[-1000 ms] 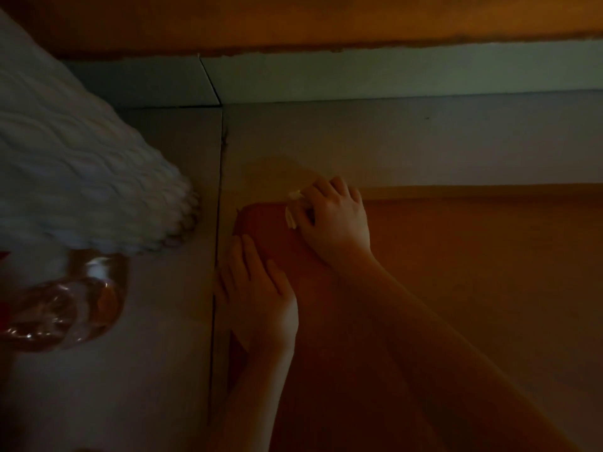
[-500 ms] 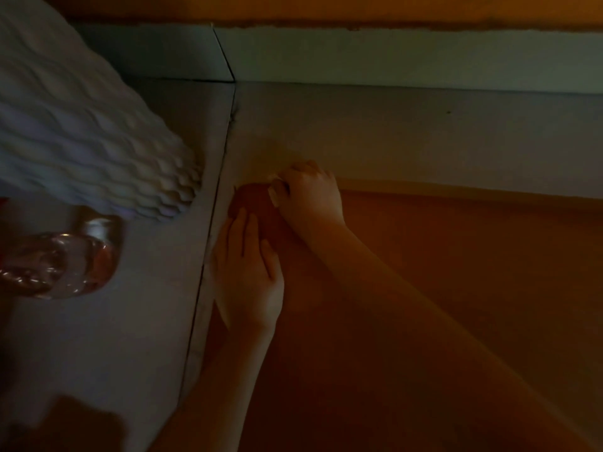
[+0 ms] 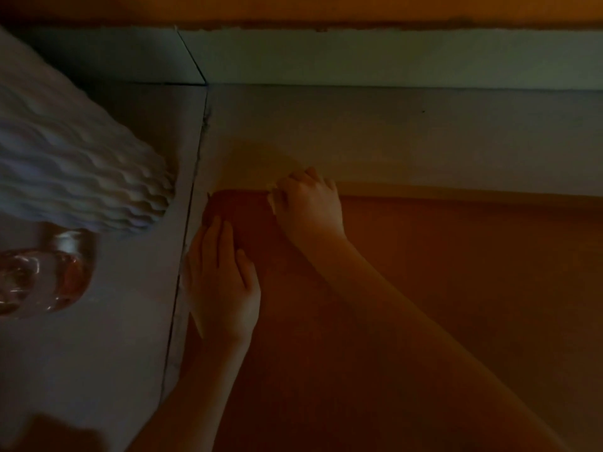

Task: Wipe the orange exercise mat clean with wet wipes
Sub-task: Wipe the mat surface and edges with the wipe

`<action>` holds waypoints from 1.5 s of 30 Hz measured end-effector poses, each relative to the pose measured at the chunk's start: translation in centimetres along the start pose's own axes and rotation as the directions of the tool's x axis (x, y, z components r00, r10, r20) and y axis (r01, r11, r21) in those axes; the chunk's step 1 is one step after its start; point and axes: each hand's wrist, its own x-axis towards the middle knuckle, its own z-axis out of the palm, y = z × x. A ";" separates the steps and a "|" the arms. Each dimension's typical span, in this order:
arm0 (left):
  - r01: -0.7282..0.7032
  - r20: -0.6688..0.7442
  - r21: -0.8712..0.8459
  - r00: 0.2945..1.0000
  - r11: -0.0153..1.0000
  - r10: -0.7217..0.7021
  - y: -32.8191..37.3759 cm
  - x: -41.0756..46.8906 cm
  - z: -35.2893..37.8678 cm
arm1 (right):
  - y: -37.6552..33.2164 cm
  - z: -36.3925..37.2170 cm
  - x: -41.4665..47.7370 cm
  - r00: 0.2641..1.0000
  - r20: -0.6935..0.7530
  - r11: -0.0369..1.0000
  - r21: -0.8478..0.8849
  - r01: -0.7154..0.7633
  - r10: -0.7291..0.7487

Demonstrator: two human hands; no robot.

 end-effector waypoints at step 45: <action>-0.377 0.150 -0.057 0.912 0.924 0.381 10.9 -0.4 2.3 | 12.3 -6.8 -6.5 0.876 -0.428 0.963 -0.043 -0.264 0.221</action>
